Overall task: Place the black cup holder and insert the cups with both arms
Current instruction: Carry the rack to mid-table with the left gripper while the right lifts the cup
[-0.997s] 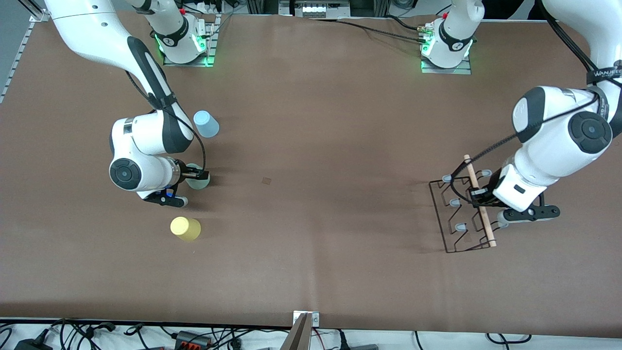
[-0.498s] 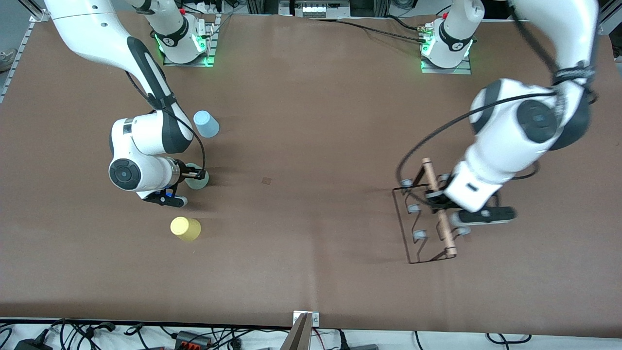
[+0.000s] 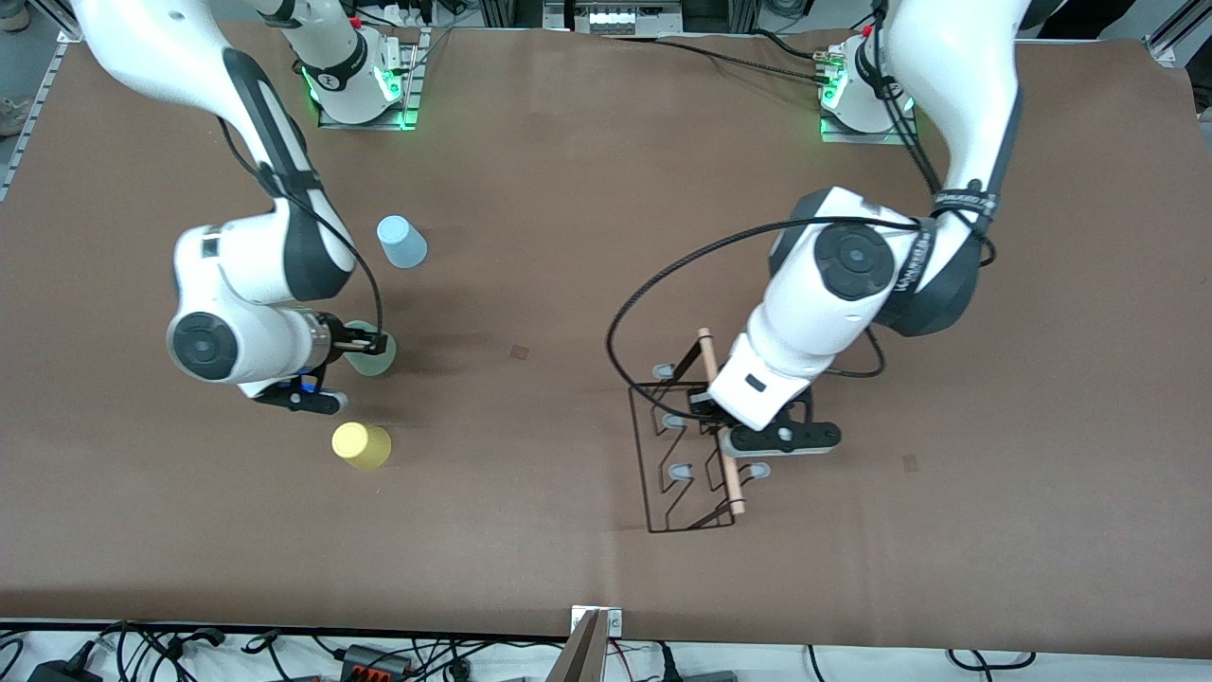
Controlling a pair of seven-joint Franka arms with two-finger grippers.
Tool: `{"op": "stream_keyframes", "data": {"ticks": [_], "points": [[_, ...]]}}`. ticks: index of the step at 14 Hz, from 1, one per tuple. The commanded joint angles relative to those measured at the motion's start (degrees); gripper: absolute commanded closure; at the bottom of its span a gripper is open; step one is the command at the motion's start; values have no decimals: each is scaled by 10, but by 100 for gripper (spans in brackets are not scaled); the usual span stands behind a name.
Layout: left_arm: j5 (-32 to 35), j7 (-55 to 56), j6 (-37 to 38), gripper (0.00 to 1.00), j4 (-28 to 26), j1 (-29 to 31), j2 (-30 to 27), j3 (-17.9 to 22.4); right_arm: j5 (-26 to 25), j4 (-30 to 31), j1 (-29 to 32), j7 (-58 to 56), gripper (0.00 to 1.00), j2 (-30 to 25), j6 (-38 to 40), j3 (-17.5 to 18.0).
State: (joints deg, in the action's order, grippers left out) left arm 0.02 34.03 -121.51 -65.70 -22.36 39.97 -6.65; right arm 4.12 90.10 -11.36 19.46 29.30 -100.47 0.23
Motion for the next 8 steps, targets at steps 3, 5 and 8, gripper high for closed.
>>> {"op": "stream_keyframes", "data": {"ticks": [3,5,8], "points": [[-12,17,-14,99,58,-37,34,11,6,-52,1,-8,67,-9,45,-1],[-12,19,-33,99,58,-50,43,12,7,-51,1,-7,67,-9,43,-2],[-12,28,-38,99,58,-52,58,7,7,-50,1,-6,67,-4,44,-2]]}}
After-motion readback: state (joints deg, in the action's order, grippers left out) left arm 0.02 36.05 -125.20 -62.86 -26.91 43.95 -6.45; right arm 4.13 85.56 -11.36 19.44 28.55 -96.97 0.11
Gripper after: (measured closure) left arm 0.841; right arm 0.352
